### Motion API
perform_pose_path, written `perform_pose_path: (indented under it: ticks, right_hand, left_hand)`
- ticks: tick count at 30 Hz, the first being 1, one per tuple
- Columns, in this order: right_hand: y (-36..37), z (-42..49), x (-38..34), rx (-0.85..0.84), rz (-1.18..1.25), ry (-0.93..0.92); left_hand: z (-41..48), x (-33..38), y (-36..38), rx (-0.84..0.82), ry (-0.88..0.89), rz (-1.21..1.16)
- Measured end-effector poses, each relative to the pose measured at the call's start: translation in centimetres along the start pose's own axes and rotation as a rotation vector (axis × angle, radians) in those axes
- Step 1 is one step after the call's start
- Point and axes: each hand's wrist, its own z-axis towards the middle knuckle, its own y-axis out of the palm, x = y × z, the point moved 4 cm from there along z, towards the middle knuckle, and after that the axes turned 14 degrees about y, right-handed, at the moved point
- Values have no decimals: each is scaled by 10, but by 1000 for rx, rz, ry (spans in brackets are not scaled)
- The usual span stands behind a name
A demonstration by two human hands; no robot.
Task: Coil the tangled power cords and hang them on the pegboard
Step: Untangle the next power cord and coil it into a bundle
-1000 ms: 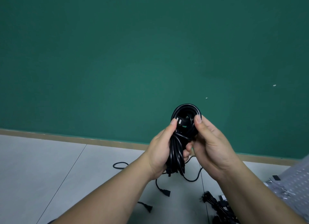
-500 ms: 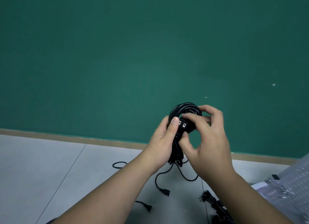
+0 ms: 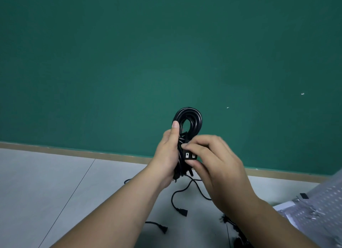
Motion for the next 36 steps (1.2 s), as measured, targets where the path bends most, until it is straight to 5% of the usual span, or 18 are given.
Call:
perform_pose_path:
  ticks: [9, 16, 22, 29, 36]
  right_hand:
    - [14, -8, 25, -50, 17, 108]
    - [26, -17, 43, 133, -24, 68]
    - [41, -18, 47, -53, -116, 148]
    - [52, -23, 32, -269, 62, 536]
    - [69, -41, 57, -231, 437, 763]
  left_hand:
    - [5, -1, -10, 108, -76, -24]
    - [7, -1, -11, 73, 31, -30]
    - [9, -6, -17, 122, 68, -5]
    - [6, -18, -2, 34, 138, 91]
    - [-13, -44, 29, -80, -113, -277]
